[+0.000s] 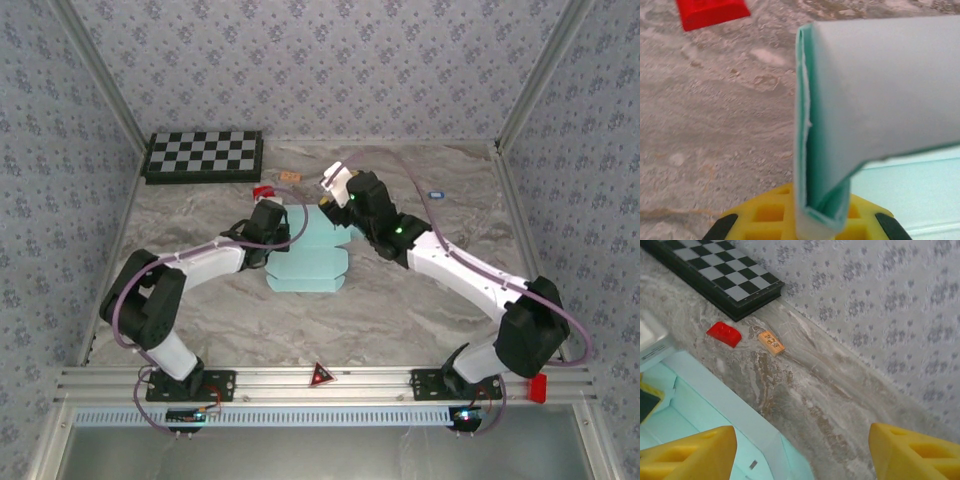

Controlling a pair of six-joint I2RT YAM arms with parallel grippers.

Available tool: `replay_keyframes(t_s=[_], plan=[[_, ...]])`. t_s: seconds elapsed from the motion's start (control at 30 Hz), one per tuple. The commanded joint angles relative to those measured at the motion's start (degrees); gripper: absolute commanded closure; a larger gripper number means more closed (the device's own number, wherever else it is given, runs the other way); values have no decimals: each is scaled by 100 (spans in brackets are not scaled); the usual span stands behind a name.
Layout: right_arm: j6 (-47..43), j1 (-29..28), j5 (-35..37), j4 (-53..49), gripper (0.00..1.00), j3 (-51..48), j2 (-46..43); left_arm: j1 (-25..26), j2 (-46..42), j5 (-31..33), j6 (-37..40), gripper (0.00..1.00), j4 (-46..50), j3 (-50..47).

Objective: Fold the paper box

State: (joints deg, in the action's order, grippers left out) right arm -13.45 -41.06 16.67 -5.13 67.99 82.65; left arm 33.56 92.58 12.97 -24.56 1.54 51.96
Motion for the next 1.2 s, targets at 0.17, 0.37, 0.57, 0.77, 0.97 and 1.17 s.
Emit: replay_keyframes(t_s=[0.17, 0.37, 0.57, 0.77, 0.97, 1.17], plan=[[1990, 450, -502, -1581, 31, 657, 80, 41, -341, 0, -774, 100, 796, 157], [2235, 563, -992, -2098, 37, 970, 451, 41, -334, -187, -750, 100, 934, 271], [2328, 634, -1305, -2235, 63, 1236, 818, 41, -345, -244, -726, 100, 1010, 348], [2519, 666, -1374, -2323, 83, 1376, 1131, 37, -354, -201, -752, 100, 1072, 384], [2622, 720, -1455, -2426, 89, 1502, 1429, 41, -345, -167, -751, 100, 1120, 430], [2718, 732, -1476, -2498, 91, 1578, 1627, 37, -345, -129, -787, 100, 1147, 455]])
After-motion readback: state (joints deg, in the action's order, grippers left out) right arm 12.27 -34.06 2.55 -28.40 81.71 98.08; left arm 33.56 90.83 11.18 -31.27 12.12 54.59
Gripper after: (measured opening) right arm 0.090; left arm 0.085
